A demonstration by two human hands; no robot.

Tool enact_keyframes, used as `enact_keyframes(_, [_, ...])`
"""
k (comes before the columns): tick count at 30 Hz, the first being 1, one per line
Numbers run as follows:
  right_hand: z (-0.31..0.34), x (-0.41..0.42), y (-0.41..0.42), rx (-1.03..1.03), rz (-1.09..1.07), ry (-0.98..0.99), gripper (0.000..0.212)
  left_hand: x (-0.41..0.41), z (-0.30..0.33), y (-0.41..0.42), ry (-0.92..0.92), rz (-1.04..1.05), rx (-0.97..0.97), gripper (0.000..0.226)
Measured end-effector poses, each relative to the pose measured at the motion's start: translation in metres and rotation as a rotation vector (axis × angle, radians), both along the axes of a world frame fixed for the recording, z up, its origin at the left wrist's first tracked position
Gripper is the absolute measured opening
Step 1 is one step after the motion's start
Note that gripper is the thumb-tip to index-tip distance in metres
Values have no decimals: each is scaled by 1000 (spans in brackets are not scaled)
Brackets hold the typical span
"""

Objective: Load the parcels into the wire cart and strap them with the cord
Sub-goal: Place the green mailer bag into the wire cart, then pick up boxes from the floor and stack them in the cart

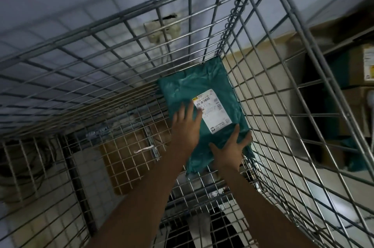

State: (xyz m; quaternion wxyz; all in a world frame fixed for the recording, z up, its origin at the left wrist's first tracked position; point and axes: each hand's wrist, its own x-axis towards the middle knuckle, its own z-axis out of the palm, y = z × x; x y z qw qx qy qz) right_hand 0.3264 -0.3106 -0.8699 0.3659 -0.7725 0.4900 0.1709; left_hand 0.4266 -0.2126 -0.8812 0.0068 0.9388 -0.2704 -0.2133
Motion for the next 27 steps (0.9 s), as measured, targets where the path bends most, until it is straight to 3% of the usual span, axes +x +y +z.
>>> enact_keyframes(4, [24, 7, -14, -17, 381, 362, 109, -28, 13, 38, 145, -2, 144, 84])
enact_keyframes(7, [53, 5, -23, -68, 554, 430, 110, -36, 52, 55, 178, 104, 143, 84])
enact_keyframes(16, [186, 23, 11, -118, 1080, 176, 101, -63, 208, 125, -4, 363, 107, 82])
enact_keyframes(27, [373, -14, 149, -359, 1683, -212, 108, -183, 390, 281, -106, 757, 88, 94])
